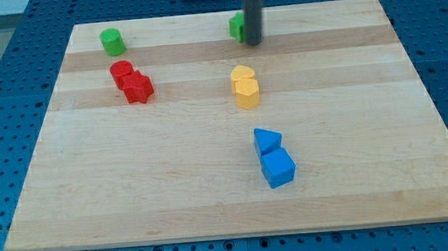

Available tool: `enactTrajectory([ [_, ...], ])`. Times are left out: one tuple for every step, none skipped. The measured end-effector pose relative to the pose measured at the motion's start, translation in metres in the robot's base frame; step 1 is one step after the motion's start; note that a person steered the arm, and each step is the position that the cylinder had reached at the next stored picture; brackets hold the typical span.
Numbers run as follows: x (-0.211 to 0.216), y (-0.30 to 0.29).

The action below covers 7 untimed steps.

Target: Place the green star parallel to the green circle

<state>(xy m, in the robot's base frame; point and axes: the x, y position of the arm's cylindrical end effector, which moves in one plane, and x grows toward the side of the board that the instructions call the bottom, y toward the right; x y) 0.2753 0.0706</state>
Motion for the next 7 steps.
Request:
enactTrajectory([
  [0.000, 0.042],
  [-0.044, 0.043],
  [-0.043, -0.013],
  [-0.024, -0.117],
  [-0.019, -0.118],
  [0.016, -0.085],
  [0.032, -0.132],
])
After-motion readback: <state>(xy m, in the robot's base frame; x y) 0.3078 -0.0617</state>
